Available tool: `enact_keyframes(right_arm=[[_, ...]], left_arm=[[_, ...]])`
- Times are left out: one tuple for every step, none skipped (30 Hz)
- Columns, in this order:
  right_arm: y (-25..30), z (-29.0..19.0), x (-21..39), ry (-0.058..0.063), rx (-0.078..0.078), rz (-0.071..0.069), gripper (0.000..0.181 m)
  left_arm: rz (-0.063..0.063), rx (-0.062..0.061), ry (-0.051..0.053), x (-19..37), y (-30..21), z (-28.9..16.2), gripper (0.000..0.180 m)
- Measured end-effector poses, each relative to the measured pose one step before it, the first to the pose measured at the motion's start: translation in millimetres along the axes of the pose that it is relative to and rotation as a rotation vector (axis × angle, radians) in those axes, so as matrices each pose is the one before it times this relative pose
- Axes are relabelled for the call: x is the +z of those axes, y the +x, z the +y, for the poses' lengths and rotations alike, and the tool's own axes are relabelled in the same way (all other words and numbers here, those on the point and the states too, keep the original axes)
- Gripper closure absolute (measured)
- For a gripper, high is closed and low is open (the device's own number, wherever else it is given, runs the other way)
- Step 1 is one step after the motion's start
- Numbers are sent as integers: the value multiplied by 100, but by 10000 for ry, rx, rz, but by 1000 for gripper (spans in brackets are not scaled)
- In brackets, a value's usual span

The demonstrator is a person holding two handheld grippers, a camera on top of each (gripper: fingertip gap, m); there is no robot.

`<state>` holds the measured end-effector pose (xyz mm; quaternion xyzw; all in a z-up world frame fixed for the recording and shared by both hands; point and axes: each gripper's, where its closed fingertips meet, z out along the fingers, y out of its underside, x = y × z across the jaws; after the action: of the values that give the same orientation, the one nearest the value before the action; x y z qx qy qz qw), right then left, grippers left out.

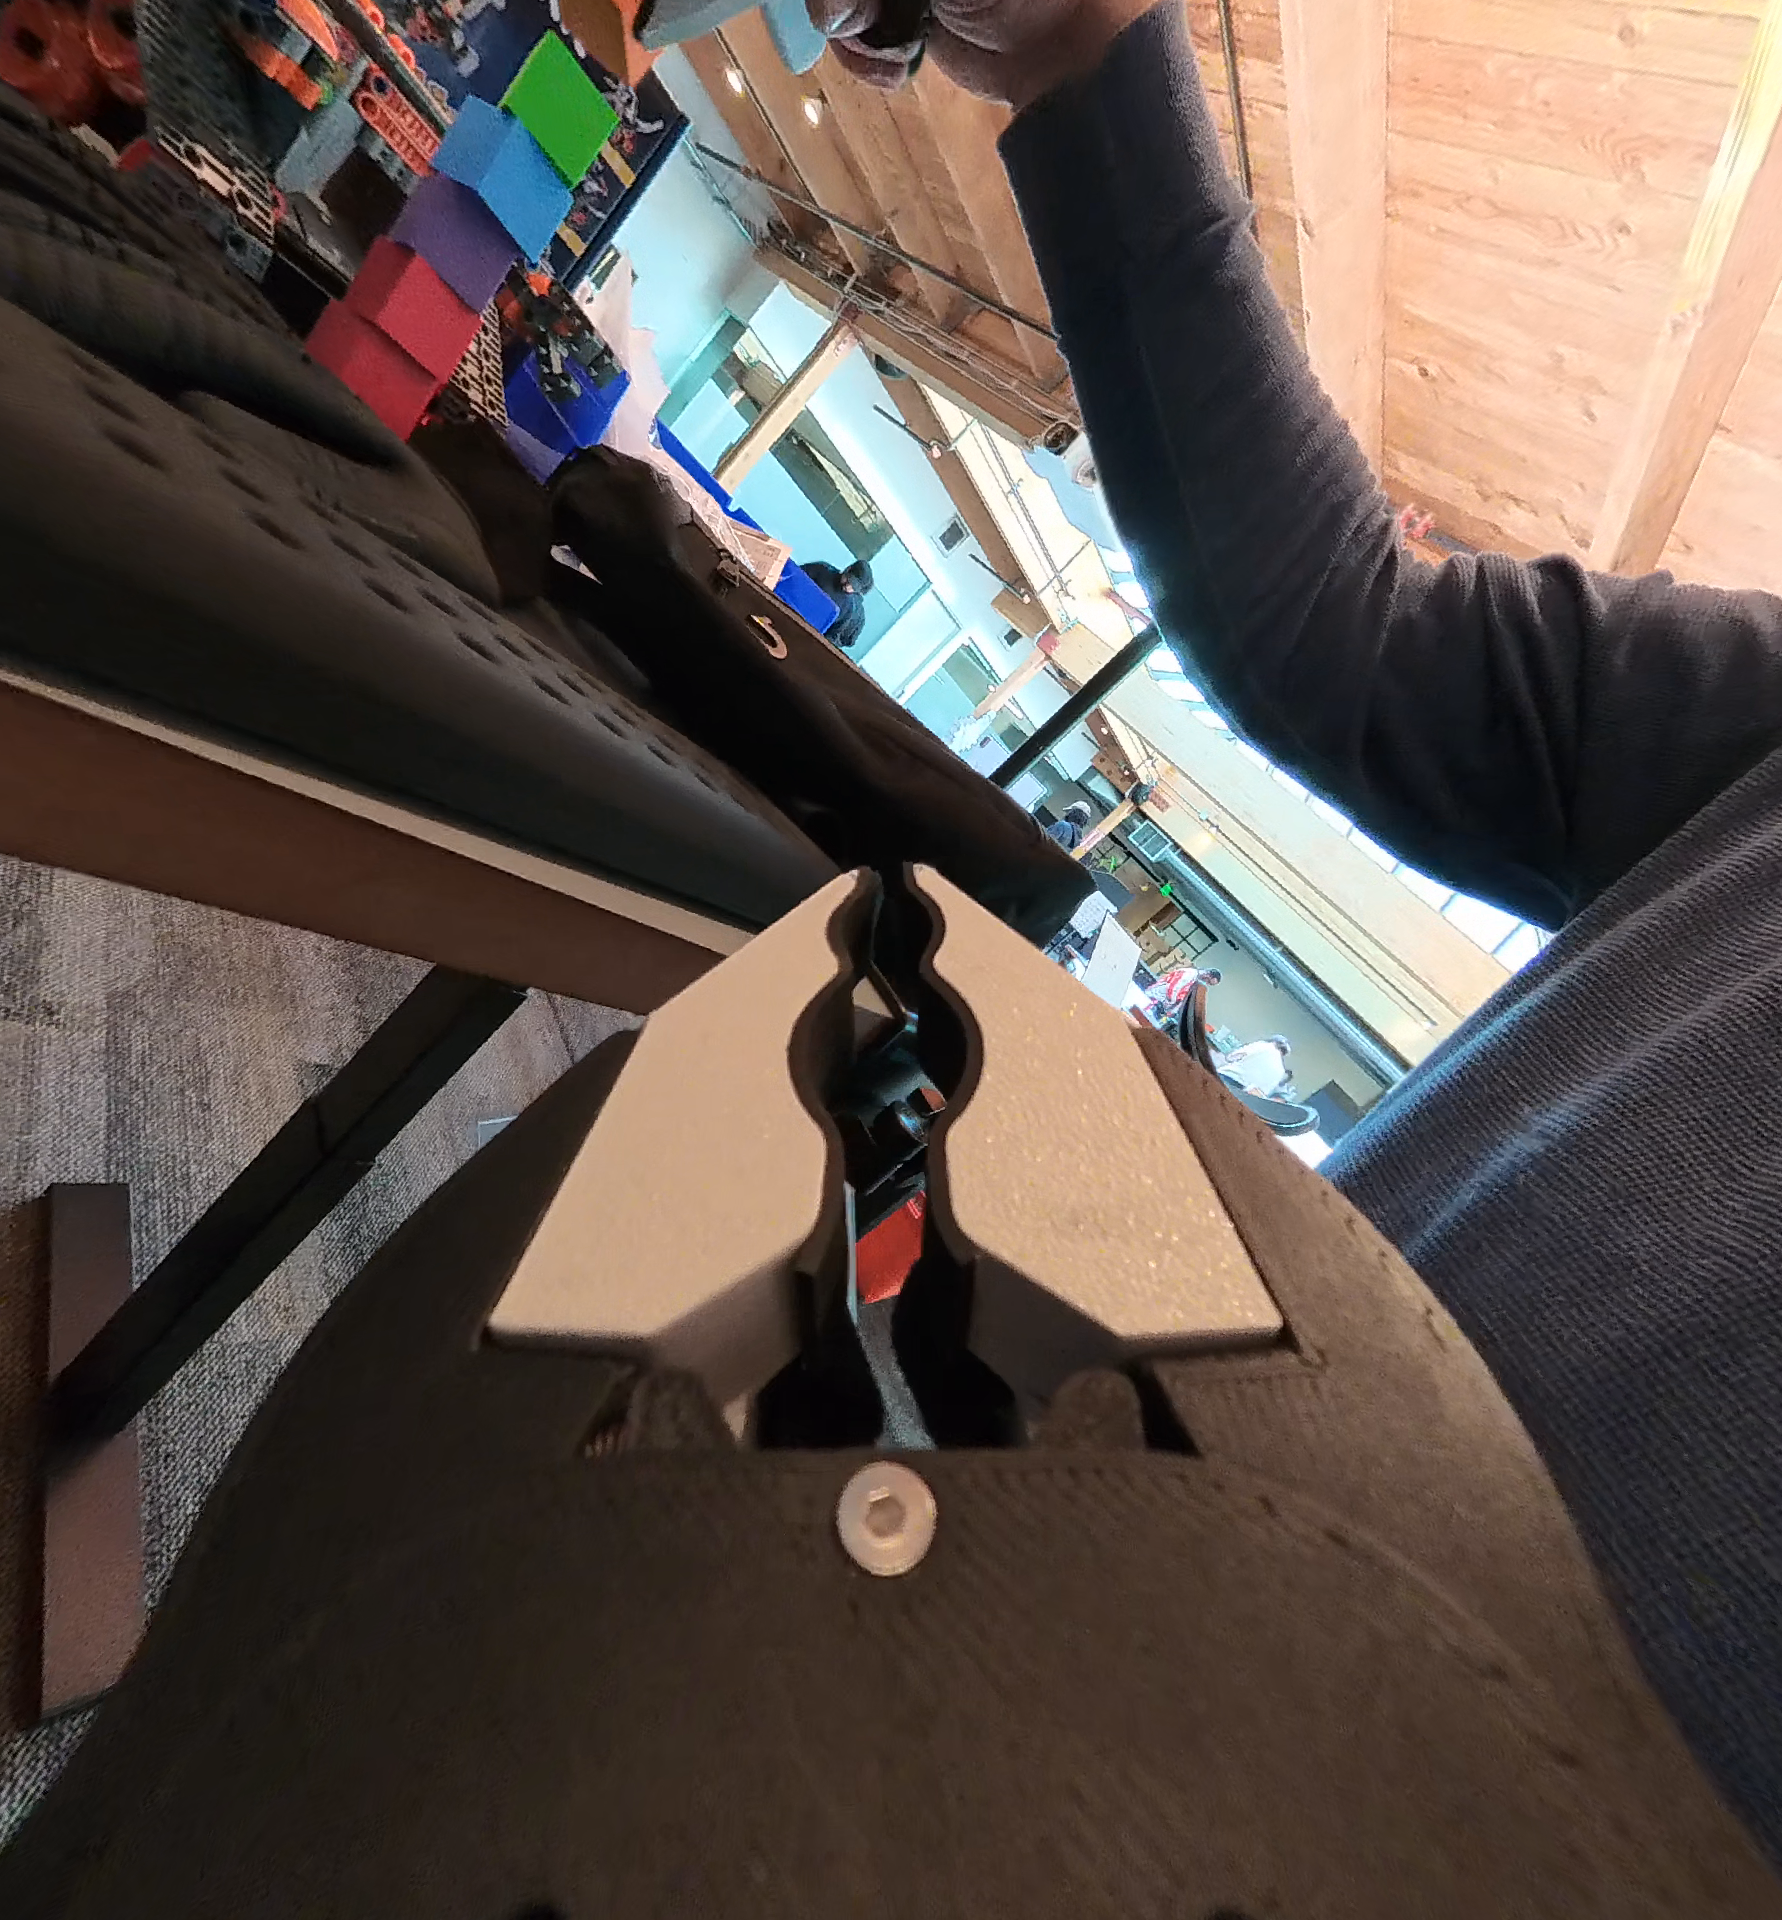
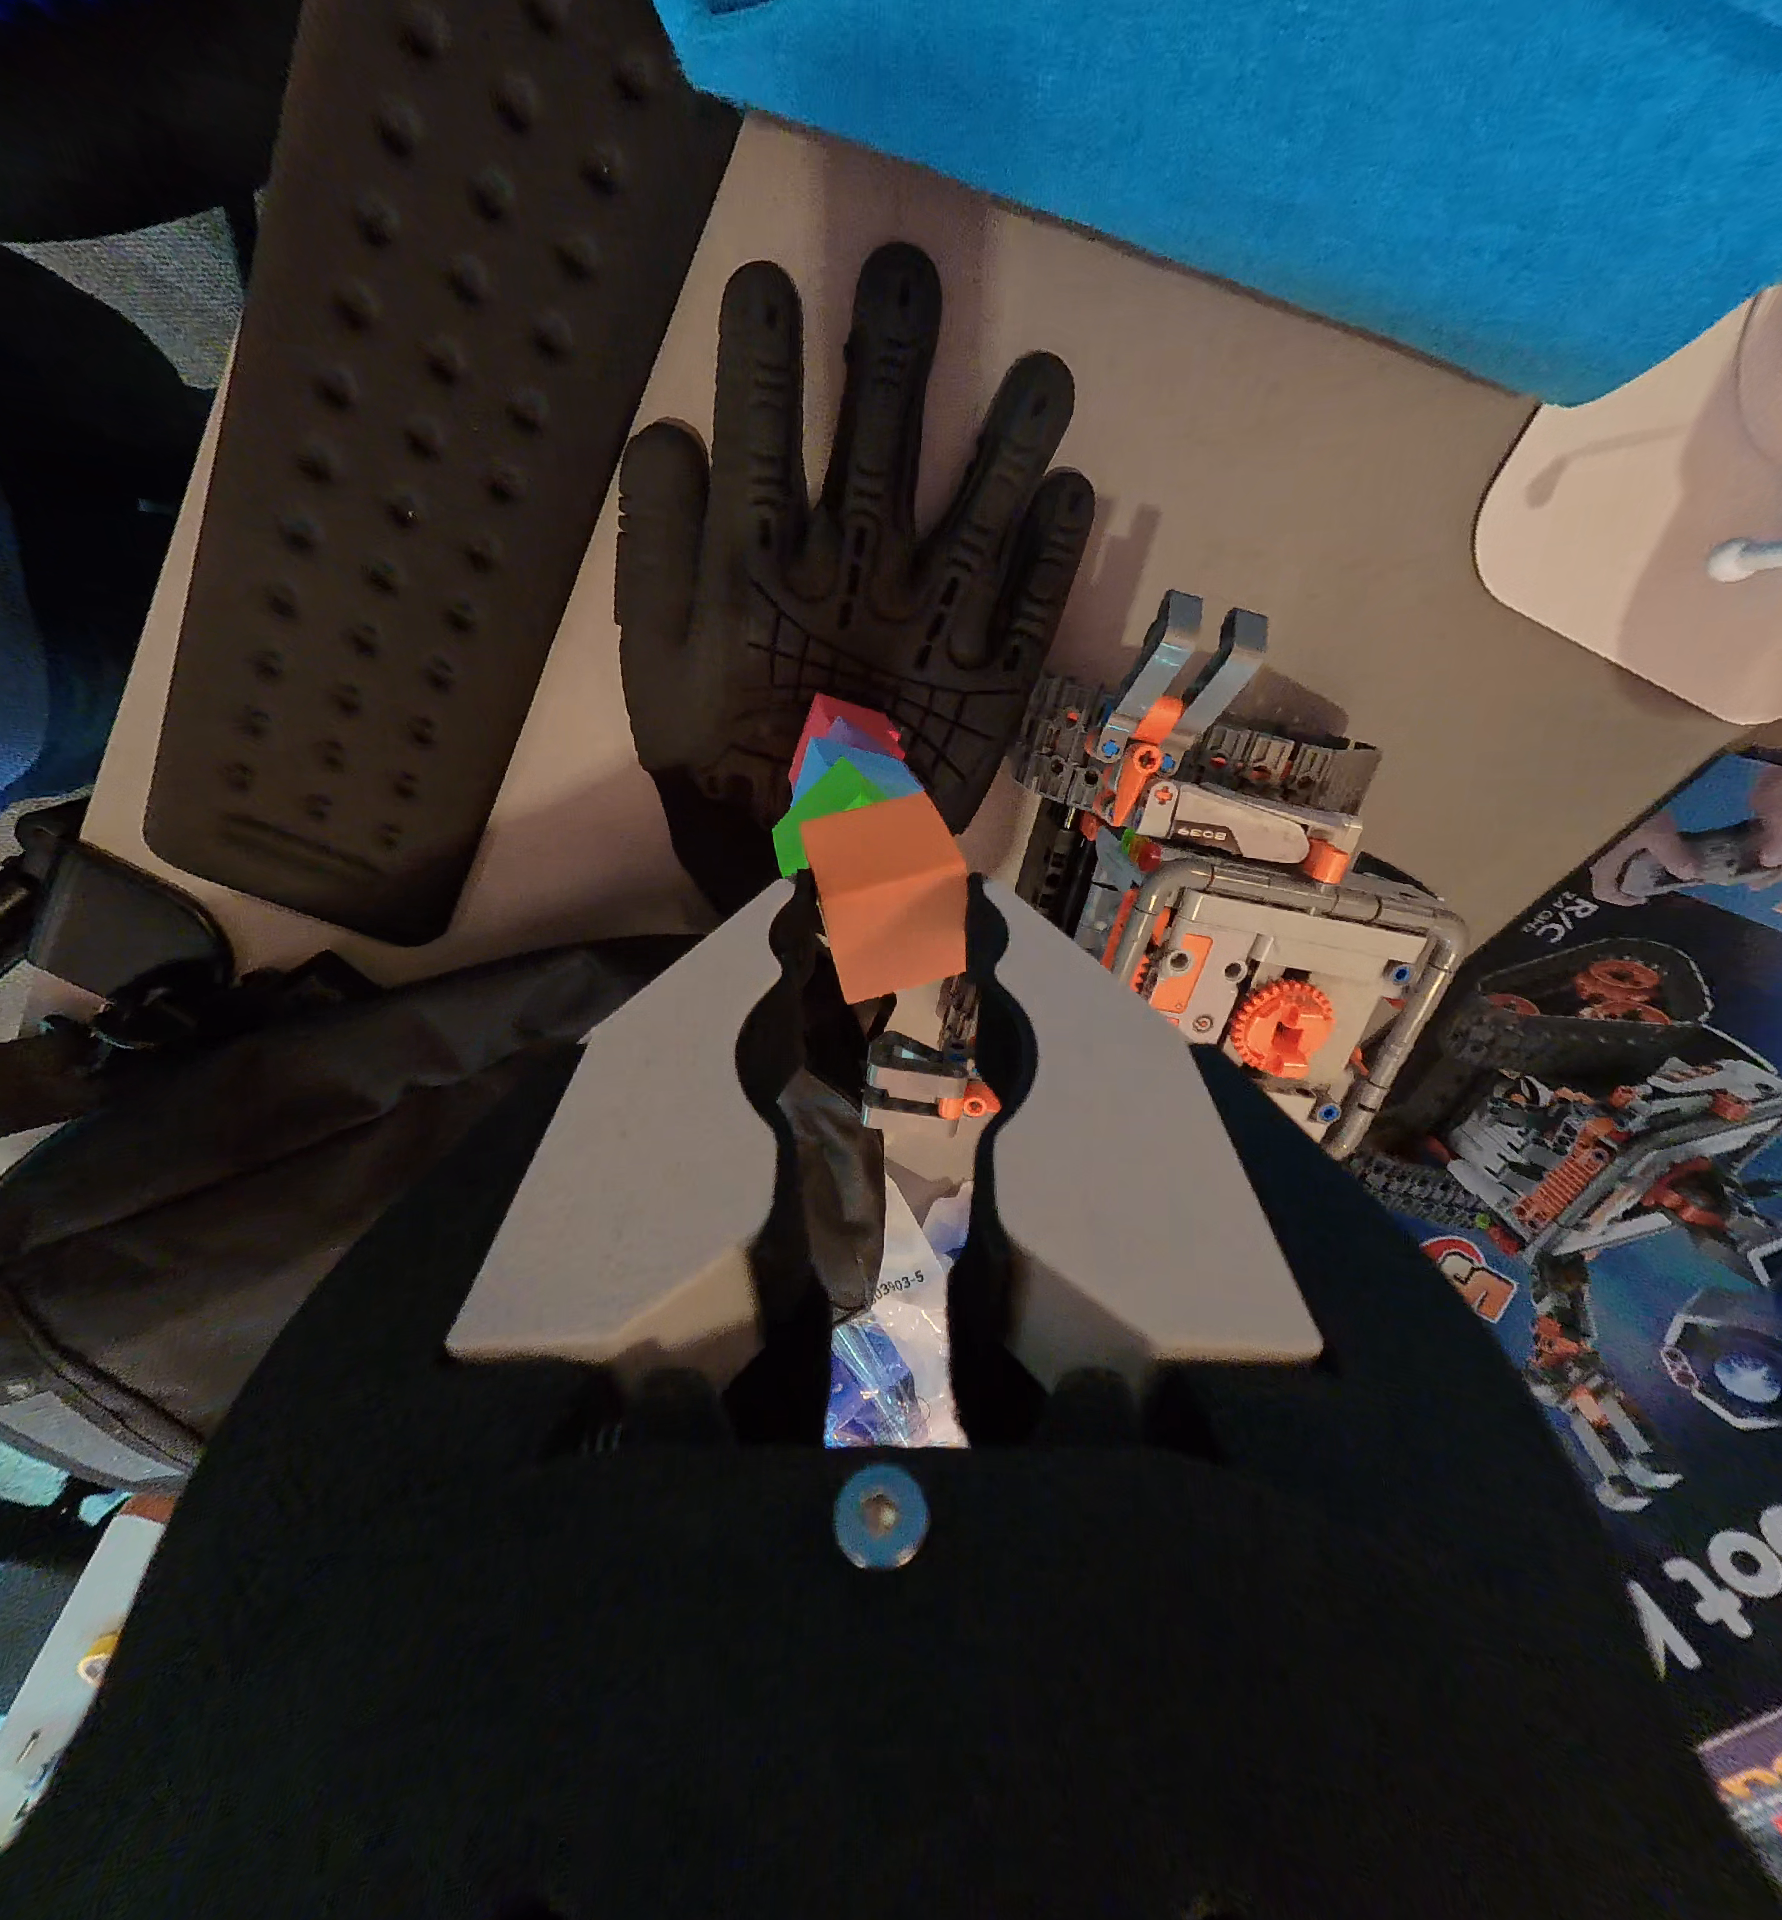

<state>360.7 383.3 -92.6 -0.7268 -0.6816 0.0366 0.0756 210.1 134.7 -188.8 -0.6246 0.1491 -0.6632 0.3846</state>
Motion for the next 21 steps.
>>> enact_keyframes(right_arm=[[-37,-39,169,-28,-15,-94,154],[-150,-16,158,-34,-31,-143,154],[-89,-28,153,-27,-24,-90,154],[-63,-8,167,-33,-5,-71,154],[-155,47,210,-69,-43,-106,154],[-86,98,226,-103,-56,-51,154],[22,193,206,-154,16,-10,154],[76,270,192,-197,17,28,153],[114,124,152,-116,-43,69,153],[2,-76,73,30,-42,11,153],[-189,-168,-5,109,-12,-119,153],[-162,-157,-61,117,-13,-101,154],[-69,-125,-93,119,-14,-42,154],[-38,-71,-87,88,14,-27,154],[37,32,-34,22,33,14,154],[-18,104,35,-40,37,-18,150],[-51,100,79,-54,23,-34,147],[-18,-12,74,2,-20,-2,147],[-30,-52,66,35,-28,-7,147],[-48,-54,38,39,-4,-29,146],[15,-65,-7,49,16,-2,146]], left_arm=[[-23,32,-27,11,-44,41,178],[-8,33,-32,50,-21,16,178],[27,26,-32,75,26,3,178],[43,12,-35,102,24,-6,178],[31,6,-33,105,5,-15,178],[14,19,-33,96,-30,-20,177],[26,30,-24,102,0,-39,177],[31,26,-24,99,-5,-26,177],[16,21,-24,94,-22,-12,177],[17,22,-16,91,-22,-28,176],[16,26,-16,67,-28,-19,176],[6,21,-29,75,-45,12,176],[5,6,-23,50,-58,2,176],[24,-11,0,41,-27,-15,176],[26,-9,6,40,-12,-11,176],[4,-9,-18,34,-36,18,175],[4,-7,-19,32,-44,27,175],[5,-6,-14,12,-44,27,175],[4,-1,-17,31,-41,31,175],[-5,4,-22,23,-44,50,175],[5,1,-18,28,-34,38,175]])
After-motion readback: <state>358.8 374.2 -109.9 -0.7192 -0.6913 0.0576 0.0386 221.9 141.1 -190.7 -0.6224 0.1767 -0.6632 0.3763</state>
